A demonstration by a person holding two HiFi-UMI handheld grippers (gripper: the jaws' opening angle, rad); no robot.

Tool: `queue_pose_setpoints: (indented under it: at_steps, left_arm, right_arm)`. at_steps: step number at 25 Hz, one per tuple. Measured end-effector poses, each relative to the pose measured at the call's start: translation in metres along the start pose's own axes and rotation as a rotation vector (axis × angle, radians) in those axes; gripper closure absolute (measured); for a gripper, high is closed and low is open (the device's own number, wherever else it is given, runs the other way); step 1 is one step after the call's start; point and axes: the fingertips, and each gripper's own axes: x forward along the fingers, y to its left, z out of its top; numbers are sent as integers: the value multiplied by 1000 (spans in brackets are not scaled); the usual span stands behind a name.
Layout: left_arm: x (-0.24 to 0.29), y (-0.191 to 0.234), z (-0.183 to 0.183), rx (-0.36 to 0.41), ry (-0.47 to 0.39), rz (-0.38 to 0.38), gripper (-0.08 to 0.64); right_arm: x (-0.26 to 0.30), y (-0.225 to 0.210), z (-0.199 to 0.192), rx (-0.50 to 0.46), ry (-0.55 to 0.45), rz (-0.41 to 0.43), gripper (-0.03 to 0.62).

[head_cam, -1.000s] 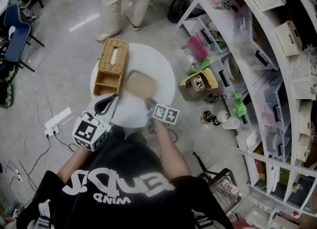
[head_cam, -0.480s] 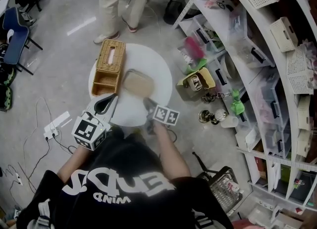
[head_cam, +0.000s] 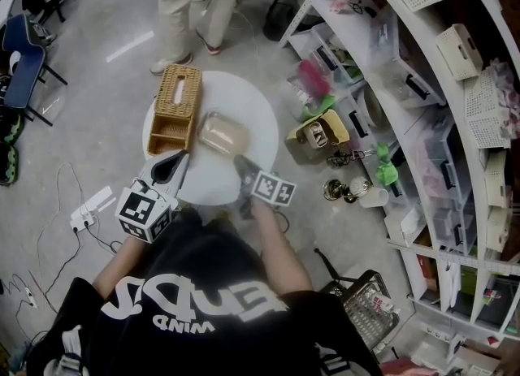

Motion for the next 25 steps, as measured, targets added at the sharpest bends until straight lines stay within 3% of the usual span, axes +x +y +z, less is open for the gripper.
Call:
queue_pose_setpoints:
  at_steps: [15,25]
  left_arm:
    - [0,-12,9,1,-25,-13,558]
    - [-2,-11,21,1,-62,2,558]
  right_arm:
    - [-51,71,77,-210,-227,78,549]
    - [-111,117,92,-315,-349,85,549]
